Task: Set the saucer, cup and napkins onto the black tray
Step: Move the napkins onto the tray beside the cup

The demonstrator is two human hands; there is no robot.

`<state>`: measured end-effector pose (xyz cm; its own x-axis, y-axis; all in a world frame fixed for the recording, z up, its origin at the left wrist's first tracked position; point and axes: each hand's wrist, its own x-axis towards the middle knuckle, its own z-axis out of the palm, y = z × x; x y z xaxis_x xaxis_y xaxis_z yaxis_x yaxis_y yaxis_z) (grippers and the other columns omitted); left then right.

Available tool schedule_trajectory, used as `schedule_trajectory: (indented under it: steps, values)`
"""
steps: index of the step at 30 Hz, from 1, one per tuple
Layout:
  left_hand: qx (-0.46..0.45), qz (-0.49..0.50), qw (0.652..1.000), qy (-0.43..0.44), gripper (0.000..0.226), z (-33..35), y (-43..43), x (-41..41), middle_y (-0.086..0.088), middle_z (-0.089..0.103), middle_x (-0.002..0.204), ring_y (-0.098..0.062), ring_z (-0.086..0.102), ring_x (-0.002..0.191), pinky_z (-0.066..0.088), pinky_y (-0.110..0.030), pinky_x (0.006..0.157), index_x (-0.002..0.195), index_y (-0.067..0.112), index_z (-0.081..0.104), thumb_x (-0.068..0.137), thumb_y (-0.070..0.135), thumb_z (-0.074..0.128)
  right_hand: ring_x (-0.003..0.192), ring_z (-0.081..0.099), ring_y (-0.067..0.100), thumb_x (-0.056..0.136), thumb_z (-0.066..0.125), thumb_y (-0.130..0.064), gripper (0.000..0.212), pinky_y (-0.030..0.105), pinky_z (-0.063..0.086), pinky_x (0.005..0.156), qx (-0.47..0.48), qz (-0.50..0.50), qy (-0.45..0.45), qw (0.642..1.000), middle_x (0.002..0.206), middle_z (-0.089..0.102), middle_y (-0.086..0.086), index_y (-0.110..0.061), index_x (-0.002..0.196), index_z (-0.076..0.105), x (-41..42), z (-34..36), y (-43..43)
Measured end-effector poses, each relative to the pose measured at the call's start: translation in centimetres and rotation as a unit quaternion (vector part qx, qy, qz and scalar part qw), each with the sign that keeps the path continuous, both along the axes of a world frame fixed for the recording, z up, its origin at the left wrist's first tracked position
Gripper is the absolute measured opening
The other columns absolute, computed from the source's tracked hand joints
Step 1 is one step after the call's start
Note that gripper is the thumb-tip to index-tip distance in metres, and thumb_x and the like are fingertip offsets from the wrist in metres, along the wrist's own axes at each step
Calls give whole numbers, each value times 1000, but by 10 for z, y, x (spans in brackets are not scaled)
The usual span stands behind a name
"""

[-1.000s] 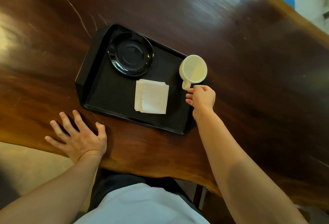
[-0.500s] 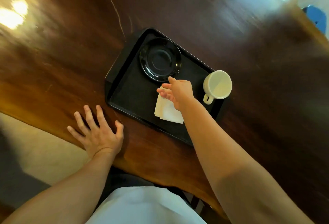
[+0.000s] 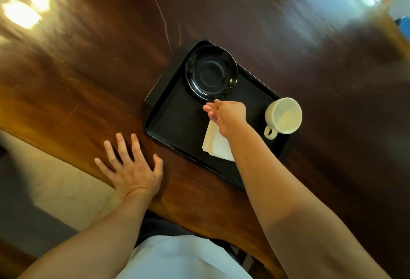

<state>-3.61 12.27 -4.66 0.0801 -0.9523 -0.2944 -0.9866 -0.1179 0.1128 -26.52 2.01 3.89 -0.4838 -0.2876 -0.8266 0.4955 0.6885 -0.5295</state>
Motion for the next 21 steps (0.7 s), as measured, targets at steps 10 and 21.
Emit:
schedule_trajectory:
  steps: [10, 21]
  values:
    - [-16, -7, 1000, 7, 81, 1, 1, 1, -19, 22, 167, -44, 12, 156, 1, -66, 121, 157, 16, 32, 87, 55, 44, 83, 68, 13, 97, 57, -6, 32, 31, 58, 84, 61, 225, 304, 924, 90, 69, -2, -11, 129, 60, -35, 11, 44]
    - [-25, -7, 1000, 8, 79, 1, 3, 0, -19, 19, 168, -44, 9, 156, 0, -67, 122, 158, 16, 28, 91, 49, 55, 130, 48, 28, 93, 67, -12, 61, 34, 44, 100, 104, 379, 292, 872, 144, 41, 11, -17, 149, 42, -46, -17, 95]
